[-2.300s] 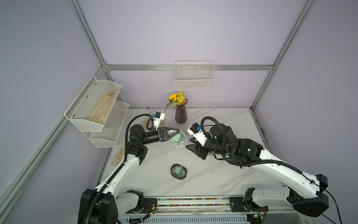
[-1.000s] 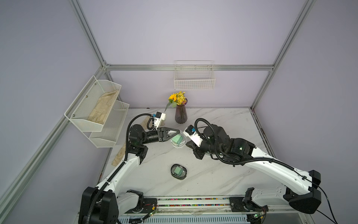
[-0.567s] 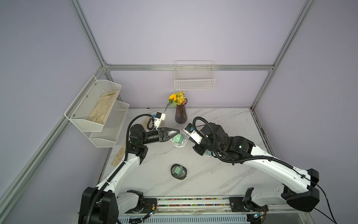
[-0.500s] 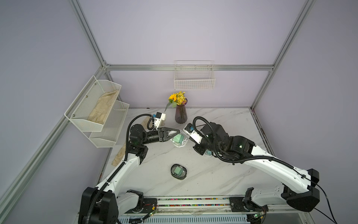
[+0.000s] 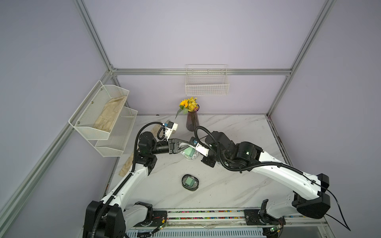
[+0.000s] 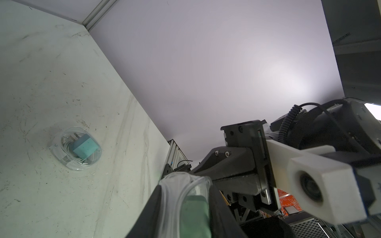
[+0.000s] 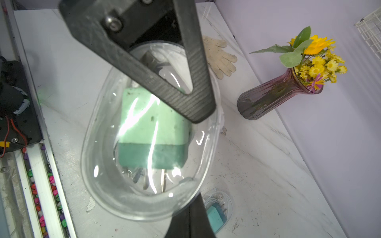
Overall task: Pack away charging kits
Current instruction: Zip the zipper on the storage bag.
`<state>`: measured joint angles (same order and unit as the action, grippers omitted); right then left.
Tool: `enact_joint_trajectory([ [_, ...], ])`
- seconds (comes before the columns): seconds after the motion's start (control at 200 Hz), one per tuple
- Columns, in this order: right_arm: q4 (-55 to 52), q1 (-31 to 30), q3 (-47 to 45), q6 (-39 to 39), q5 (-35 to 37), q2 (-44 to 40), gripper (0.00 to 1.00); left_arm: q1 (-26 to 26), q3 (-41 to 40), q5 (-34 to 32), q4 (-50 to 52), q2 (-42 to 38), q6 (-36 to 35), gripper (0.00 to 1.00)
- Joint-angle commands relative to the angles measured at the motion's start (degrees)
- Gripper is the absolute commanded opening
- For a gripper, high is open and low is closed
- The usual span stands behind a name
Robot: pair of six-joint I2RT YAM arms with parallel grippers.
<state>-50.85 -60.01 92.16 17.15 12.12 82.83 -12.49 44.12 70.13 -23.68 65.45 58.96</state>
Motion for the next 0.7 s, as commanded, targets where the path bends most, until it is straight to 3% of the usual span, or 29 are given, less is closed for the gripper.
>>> enact_joint_trajectory([
  [0.0,3.0,-0.2,4.7,0.7,-1.5,-1.4,0.0,-3.4,6.3,6.8,6.2,-2.0,-8.1,0.0],
  [0.125,4.0,-0.1,5.1,1.3,-5.3,-1.3,0.0,-7.3,9.0,4.9,23.3,-2.2,-21.9,0.0],
  [0.21,1.8,-0.1,5.7,0.7,0.5,0.3,0.0,-9.3,9.9,4.2,29.1,-2.4,-27.6,0.0],
  [0.285,4.4,-0.1,4.0,2.6,6.7,-0.5,0.0,-9.9,9.7,3.8,30.5,-2.8,-29.4,0.0],
  [0.435,8.1,0.1,4.9,3.6,6.5,-2.7,0.0,-10.5,9.3,3.2,33.3,-2.9,-32.0,0.0],
  [0.57,6.0,0.1,5.7,5.5,12.7,-0.6,0.0,-11.7,9.5,3.0,35.3,-3.5,-34.2,0.0],
  [0.695,8.2,0.0,5.1,5.1,8.5,-1.3,0.0,-13.0,10.3,1.9,38.4,-2.3,-37.1,0.0],
])
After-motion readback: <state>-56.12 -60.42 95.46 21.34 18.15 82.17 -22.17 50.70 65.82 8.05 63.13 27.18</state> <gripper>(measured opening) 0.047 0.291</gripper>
